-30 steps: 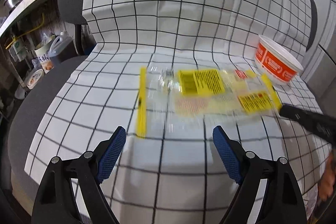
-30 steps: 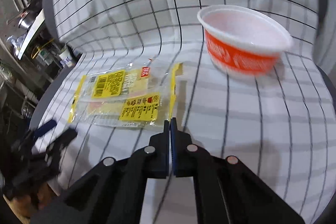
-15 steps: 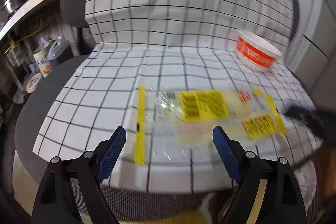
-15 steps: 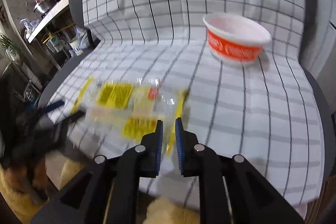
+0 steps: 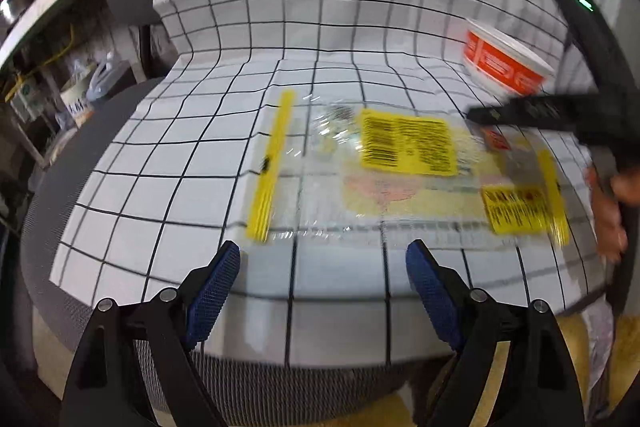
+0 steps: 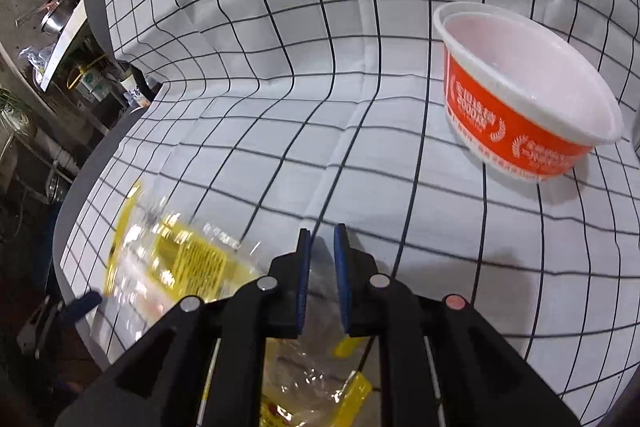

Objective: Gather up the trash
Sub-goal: 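Grasp the yellow snack packet with the left gripper and lift it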

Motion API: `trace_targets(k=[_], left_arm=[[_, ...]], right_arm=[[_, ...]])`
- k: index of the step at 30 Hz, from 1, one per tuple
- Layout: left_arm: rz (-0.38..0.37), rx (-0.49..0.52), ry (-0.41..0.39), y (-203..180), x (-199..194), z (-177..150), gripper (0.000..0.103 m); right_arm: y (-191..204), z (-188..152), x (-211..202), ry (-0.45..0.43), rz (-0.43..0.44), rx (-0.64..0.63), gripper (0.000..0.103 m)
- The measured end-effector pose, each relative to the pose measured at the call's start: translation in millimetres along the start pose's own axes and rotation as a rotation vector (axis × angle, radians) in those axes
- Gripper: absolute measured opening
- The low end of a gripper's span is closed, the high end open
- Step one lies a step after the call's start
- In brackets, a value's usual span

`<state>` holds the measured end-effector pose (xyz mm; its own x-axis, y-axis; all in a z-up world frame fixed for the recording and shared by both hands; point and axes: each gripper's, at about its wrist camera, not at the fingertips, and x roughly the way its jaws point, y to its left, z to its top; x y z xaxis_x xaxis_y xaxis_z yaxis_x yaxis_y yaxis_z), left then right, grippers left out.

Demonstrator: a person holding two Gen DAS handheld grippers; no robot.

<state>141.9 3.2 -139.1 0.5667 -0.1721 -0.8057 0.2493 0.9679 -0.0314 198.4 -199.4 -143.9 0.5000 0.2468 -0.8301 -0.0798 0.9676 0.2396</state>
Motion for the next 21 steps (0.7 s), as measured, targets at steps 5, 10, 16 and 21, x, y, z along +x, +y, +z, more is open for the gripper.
trace_targets(k=[5, 10, 16, 21], left_arm=[[0.036, -0.070, -0.012, 12, 14, 24, 0.083], [0.010, -0.139, -0.062, 17, 3, 41, 0.083], [-0.046, -0.069, -0.093, -5, -31, 22, 0.084], [-0.076, -0.046, -0.034, -12, -23, 3, 0.083]], right_arm=[[3, -36, -23, 0.035, 0.017, -0.007, 0.012], [16, -76, -50, 0.036, 0.013, -0.054, 0.012], [12, -83, -93, -0.123, -0.055, -0.066, 0.012], [1, -83, -109, -0.168, -0.040, -0.032, 0.012]])
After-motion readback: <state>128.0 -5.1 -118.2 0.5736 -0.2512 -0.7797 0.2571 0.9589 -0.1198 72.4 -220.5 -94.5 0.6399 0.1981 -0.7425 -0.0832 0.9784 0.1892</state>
